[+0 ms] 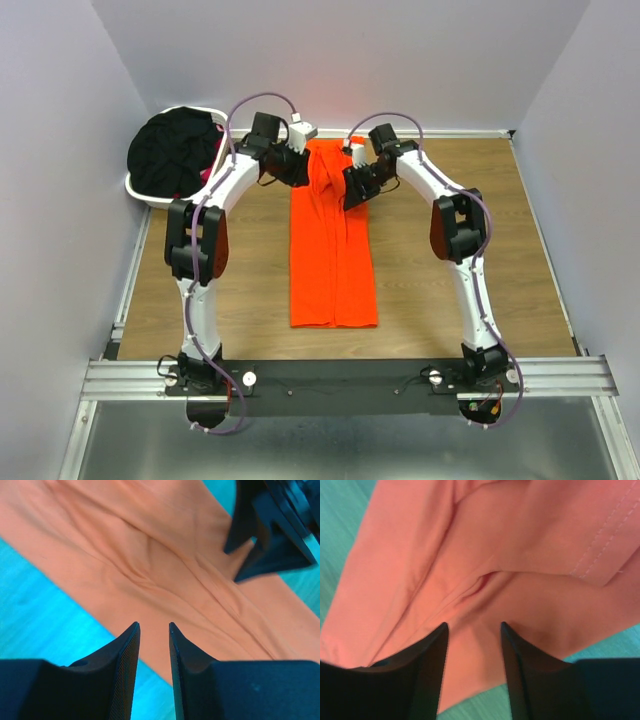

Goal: Fold and stack the t-shirts
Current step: Fold the tshirt

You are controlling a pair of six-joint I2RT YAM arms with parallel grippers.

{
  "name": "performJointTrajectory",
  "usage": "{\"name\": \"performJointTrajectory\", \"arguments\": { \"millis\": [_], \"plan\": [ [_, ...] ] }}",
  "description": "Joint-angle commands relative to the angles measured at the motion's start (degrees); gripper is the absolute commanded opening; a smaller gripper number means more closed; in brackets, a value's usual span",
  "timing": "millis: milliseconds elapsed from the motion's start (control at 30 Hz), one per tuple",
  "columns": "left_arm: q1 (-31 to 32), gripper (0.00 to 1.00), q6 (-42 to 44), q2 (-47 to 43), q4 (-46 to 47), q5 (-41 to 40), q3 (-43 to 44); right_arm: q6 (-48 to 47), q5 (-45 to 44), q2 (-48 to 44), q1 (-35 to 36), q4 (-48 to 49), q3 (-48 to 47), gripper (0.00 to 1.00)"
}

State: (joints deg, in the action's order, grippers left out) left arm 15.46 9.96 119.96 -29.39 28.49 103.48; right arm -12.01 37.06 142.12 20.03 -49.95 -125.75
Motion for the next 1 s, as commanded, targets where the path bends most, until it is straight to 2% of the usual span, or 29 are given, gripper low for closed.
{"name": "performJointTrajectory", "arguments": {
  "millis": [0, 200, 500, 633, 733, 867, 900, 967],
  "plan": [
    [0.2, 0.37, -1.9, 0.9, 1.4, 5.5, -7.7, 2.3, -3.8, 2.6, 0.1, 4.3, 1.6, 0.49],
    [0.1, 0.35, -3.4, 3.8, 3.8, 4.9, -9.8, 2.7, -7.2, 4.1, 0.2, 5.5, 2.0, 0.45],
    [-0.4, 0.34, -4.6, 12.0, 3.5, 3.9, -4.8, 3.7, -10.2, 7.8, -0.5, 6.8, -0.6, 0.45],
    [-0.7, 0.34, -4.8, 12.3, 3.8, 4.1, -3.5, 4.4, -10.5, 8.8, -1.0, 7.1, -3.1, 0.46],
    [-0.8, 0.35, -3.6, 10.6, 2.9, 5.4, -1.8, 4.5, -10.2, 6.7, -1.2, 6.9, -4.3, 0.54],
    [-0.8, 0.43, -0.4, 2.9, 1.2, 6.9, -2.1, 3.0, -9.8, -0.7, -1.2, 6.6, -2.9, 0.73],
    [-0.8, 0.51, 0.8, 0.9, 0.7, 7.3, -3.1, 2.2, -9.6, -2.5, -1.2, 6.4, -2.3, 0.75],
    [-1.0, 0.59, 5.2, -3.5, -0.7, 7.9, -4.8, 0.9, -8.6, -6.6, -1.2, 6.0, 0.5, 0.78]
  ]
}}
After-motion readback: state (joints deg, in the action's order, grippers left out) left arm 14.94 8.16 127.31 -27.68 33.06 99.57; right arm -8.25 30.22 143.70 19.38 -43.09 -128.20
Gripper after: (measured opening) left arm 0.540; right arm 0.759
